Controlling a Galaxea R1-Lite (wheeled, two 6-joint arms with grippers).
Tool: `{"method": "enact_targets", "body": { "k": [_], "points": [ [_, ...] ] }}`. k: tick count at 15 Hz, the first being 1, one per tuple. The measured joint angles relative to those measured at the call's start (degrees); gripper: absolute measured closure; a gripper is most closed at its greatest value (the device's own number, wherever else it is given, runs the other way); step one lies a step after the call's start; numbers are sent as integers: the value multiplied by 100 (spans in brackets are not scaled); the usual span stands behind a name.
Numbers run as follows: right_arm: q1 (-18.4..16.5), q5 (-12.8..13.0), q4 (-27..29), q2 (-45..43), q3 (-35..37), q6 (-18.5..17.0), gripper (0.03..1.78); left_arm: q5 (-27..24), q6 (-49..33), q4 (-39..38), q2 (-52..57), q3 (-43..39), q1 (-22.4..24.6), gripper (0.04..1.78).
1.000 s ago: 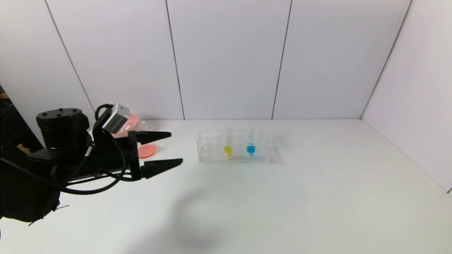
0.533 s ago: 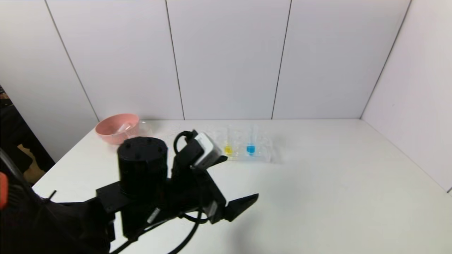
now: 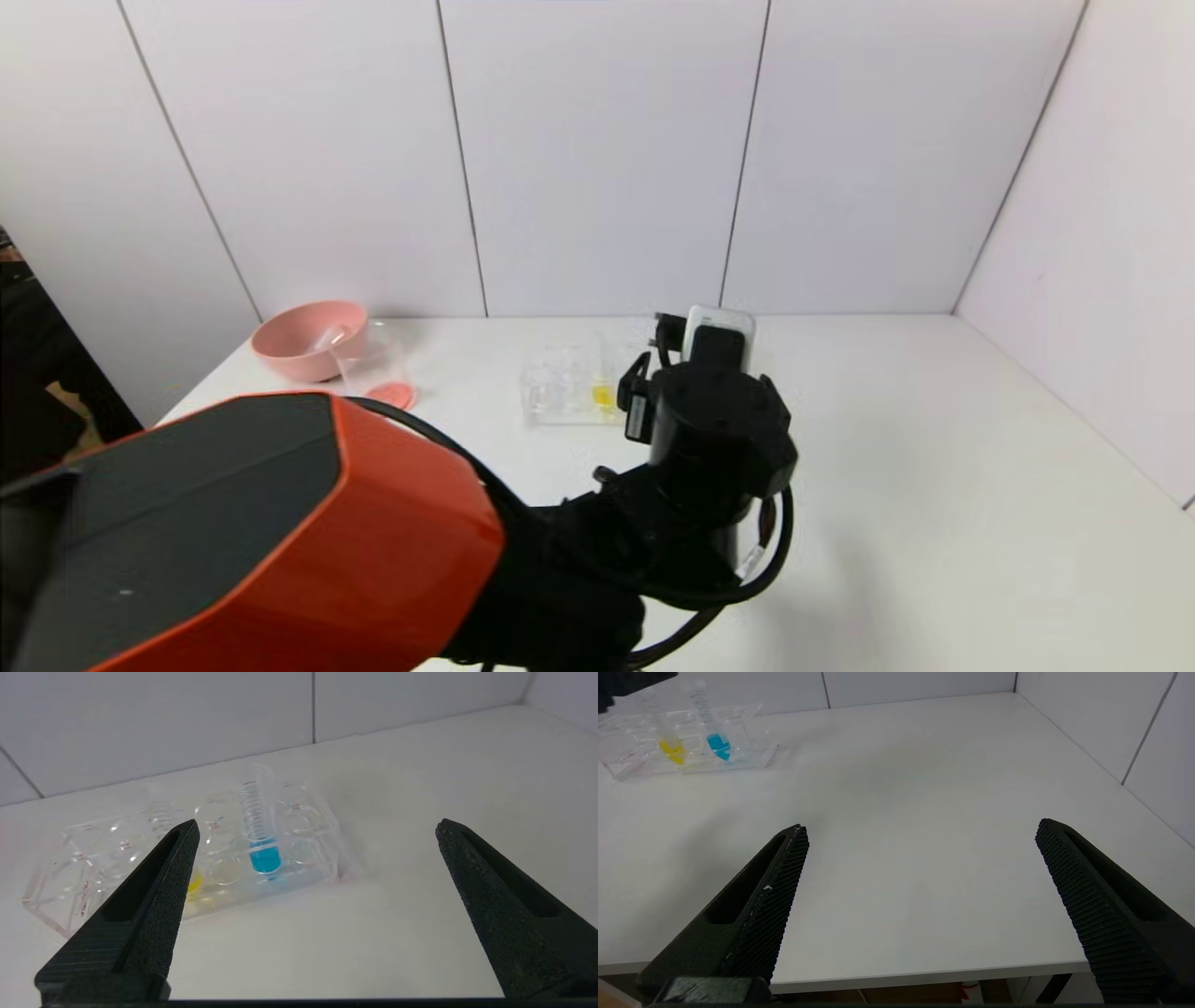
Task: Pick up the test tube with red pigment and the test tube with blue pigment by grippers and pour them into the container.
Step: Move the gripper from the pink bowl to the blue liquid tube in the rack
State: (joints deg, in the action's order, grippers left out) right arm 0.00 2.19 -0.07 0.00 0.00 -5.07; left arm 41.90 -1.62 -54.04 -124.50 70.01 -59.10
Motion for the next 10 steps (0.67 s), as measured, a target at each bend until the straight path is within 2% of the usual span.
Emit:
{"method": "enact_targets", "body": {
  "k": [3,5,10],
  "points": [
    [0,0,0,0,0,0,4,1163,-13,223,-805,1083,-71,6],
    [0,0,0,0,0,0,4,1607,-11,399,-1134,1458,-73,6],
    [0,0,0,0,0,0,4,1694,-5,433,-1596,2191,144,6]
  ]
}}
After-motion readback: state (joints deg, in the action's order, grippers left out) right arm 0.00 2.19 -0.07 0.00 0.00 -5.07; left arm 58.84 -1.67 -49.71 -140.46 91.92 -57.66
